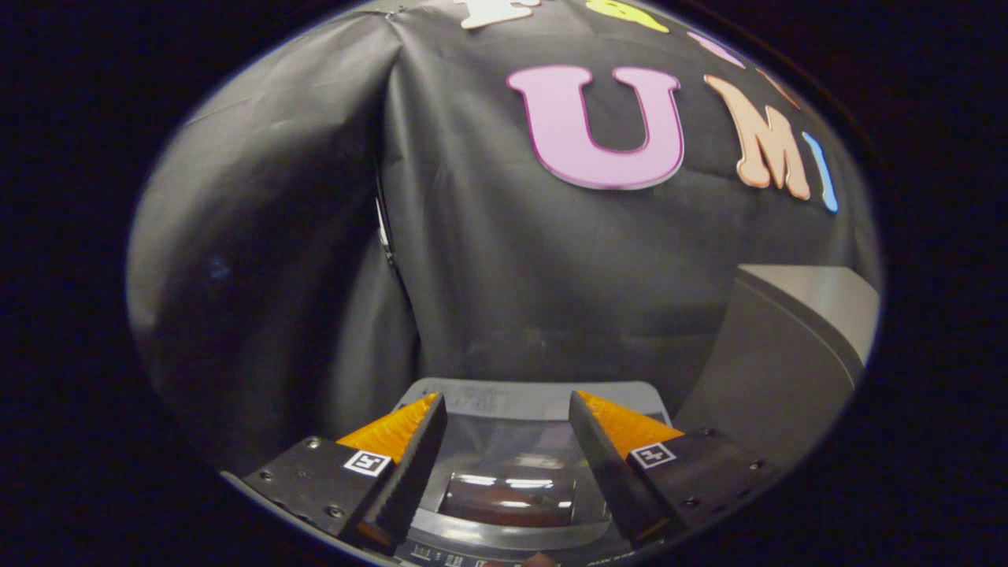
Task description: Put the clothes into the washing machine and then close the washing machine lid.
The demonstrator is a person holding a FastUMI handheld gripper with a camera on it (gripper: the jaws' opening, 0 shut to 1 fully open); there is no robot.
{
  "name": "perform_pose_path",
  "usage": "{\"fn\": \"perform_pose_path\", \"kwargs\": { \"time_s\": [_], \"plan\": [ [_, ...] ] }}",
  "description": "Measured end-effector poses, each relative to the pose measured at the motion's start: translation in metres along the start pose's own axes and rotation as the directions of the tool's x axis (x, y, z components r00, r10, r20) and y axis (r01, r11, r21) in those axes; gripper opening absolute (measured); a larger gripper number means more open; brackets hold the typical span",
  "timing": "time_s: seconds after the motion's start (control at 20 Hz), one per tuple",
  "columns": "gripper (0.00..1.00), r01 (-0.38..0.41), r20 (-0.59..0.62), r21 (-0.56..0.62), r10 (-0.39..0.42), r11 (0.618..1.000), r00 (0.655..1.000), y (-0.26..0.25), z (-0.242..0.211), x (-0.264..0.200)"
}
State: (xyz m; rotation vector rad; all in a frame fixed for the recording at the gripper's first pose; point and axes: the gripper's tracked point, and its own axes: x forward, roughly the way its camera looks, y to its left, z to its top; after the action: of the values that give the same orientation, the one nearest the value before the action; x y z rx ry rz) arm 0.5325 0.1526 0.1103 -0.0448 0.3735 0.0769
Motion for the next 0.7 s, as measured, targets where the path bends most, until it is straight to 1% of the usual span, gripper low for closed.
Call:
{"fn": "perform_pose_path", "kwargs": {
  "time_s": [0.25, 0.5, 0.7],
  "plan": [
    [0.95, -0.027, 0.029, 0.014, 0.027, 1.000, 0.999, 0.003, -0.003, -0.015],
    [0.95, -0.014, 0.066, 0.011, 0.013, 1.000, 0.998, 0.002, -0.010, -0.035],
    [0.95, -0.034, 0.082, 0.034, 0.031, 0.999, 0.996, -0.002, -0.010, -0.054]
  ]
}}
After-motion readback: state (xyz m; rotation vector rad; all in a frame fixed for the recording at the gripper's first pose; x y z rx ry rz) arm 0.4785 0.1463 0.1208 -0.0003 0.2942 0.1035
